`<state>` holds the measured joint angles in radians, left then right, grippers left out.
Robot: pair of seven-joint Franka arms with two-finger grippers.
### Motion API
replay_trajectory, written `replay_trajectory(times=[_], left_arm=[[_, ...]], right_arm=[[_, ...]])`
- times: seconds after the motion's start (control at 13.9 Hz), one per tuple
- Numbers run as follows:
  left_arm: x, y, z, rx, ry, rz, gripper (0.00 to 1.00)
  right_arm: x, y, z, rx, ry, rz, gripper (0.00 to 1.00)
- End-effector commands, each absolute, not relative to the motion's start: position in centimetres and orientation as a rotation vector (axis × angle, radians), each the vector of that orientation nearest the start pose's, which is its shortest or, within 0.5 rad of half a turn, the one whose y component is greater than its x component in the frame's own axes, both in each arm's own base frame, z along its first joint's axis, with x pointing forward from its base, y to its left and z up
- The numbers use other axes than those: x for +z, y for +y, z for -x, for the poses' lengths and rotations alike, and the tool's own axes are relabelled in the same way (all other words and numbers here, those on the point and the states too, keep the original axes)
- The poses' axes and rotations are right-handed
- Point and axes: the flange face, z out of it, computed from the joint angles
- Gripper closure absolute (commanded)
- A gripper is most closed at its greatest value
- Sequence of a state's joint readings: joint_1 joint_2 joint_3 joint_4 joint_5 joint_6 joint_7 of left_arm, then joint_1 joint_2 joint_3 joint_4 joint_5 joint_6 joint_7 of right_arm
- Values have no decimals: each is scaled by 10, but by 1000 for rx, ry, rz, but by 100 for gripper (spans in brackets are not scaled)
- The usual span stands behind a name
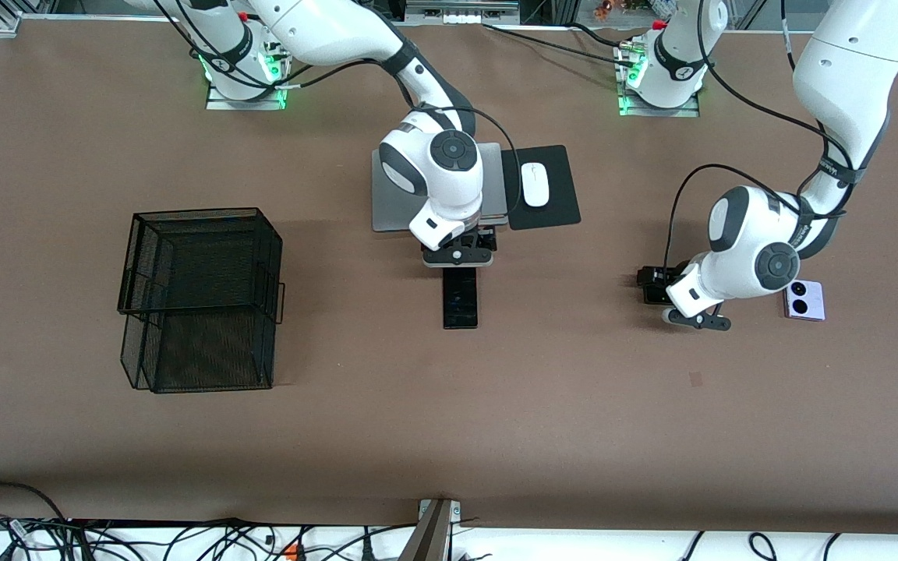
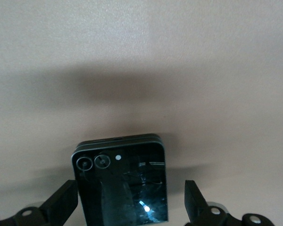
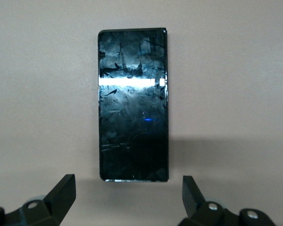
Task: Place phones with both arms
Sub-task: 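Grasp the slab phone with the right gripper while the left gripper grasps the flip phone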
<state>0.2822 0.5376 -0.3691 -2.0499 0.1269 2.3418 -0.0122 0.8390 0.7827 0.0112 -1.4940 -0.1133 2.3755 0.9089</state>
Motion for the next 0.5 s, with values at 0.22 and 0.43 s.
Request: replay_trajectory(times=[0.22, 0.43], left_arm=[[171, -47, -555, 279, 302, 3137, 0], [167, -50, -554, 292, 282, 3141, 0]], right_arm=[[186, 549, -485, -263, -50, 3087, 0], [172, 544, -489, -277, 63, 3088, 0]])
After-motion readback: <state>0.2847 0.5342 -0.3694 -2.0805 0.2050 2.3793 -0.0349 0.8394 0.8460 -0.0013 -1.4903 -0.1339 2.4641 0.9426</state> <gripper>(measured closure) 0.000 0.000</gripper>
